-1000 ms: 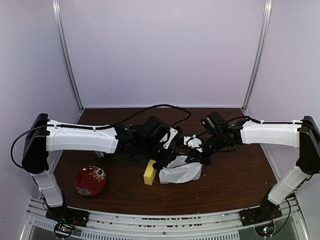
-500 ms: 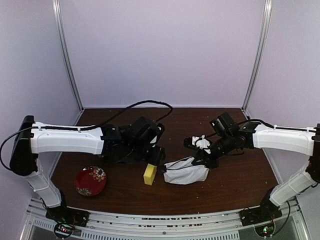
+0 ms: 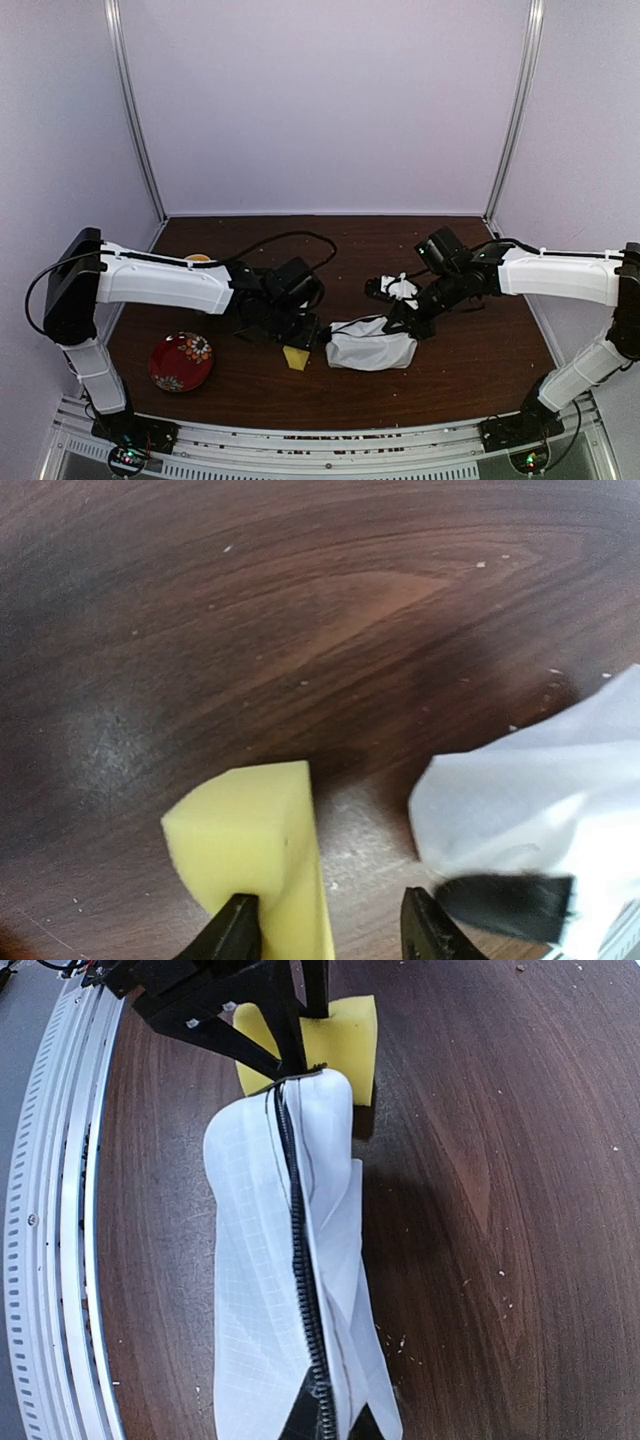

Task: Sort the hair-cutting tools
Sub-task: Pick up the sponge from the center of the board.

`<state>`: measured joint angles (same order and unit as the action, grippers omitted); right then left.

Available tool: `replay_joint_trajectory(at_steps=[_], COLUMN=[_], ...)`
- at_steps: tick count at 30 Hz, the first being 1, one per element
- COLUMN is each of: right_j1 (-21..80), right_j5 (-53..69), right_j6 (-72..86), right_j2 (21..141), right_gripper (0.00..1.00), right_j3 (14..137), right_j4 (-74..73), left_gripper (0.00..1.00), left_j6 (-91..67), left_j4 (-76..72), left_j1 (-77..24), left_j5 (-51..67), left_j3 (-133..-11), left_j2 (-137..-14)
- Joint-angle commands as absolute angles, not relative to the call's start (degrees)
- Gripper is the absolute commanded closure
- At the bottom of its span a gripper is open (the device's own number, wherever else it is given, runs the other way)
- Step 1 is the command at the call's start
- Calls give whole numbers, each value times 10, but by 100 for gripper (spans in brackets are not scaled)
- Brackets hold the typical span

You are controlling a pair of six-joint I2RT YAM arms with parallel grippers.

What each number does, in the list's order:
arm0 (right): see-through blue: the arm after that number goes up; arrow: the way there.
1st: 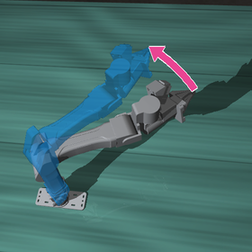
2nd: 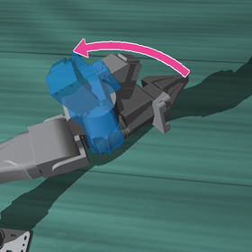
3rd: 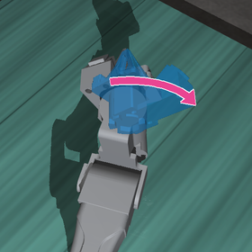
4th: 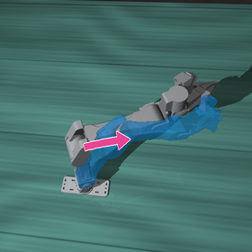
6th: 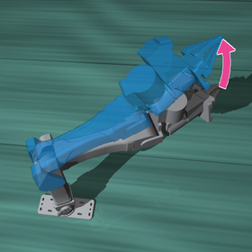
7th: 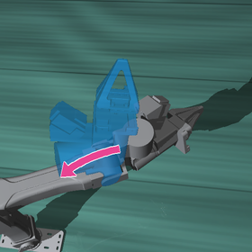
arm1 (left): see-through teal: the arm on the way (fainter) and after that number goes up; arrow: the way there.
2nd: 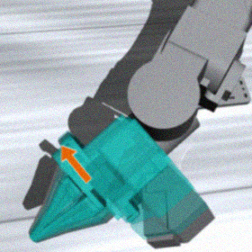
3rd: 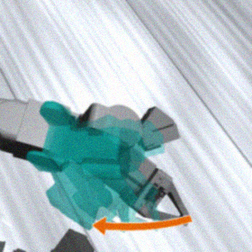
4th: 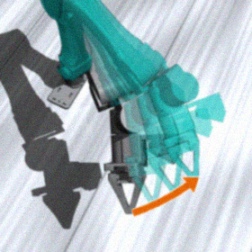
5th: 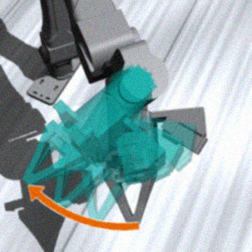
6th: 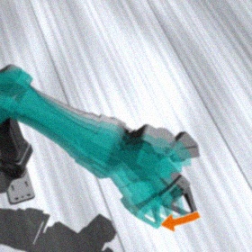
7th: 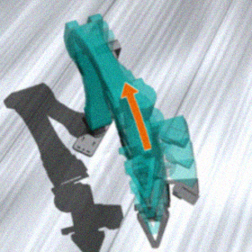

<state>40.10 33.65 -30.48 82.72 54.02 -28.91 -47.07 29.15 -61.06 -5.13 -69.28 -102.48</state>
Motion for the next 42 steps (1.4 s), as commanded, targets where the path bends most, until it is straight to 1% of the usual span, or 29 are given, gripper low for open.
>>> replay_joint_trajectory(at_steps=[1,5,11,15,18,21,25,30,34,42], right_j1=[399,399,399,399,399,399,399,399,398,398], right_j5=[343,346,352,352,352,352,353,353,356,360], right_j6=[-308,-309,-309,-311,-312,-313,-313,-315,-316,-317], right_j2=[827,827,838,840,841,841,842,842,842,839], right_gripper=[99,99,99,99,99,99,99,99,99,99], right_j3=[557,556,561,561,562,561,562,561,562,563], right_j4=[-291,-290,-291,-290,-292,-292,-292,-294,-295,-300], left_gripper=[51,51,57,58,57,53,51,49,49,55], left_j6=[-490,-467,-449,-447,-451,-454,-460,-461,-458,-441], left_j4=[332,313,312,328,336,356,396,398,391,378], left_j1=[-593,-592,-592,-592,-593,-593,-593,-590,-587,-578], left_j5=[-34,-24,-24,-29,-37,-57,-87,-49,-48,-34], left_j3=[-701,-704,-723,-734,-739,-749,-759,-763,-765,-769], left_j2=[-1053,-1034,-1010,-1001,-983,-975,-995,-1033,-1059,-1107])
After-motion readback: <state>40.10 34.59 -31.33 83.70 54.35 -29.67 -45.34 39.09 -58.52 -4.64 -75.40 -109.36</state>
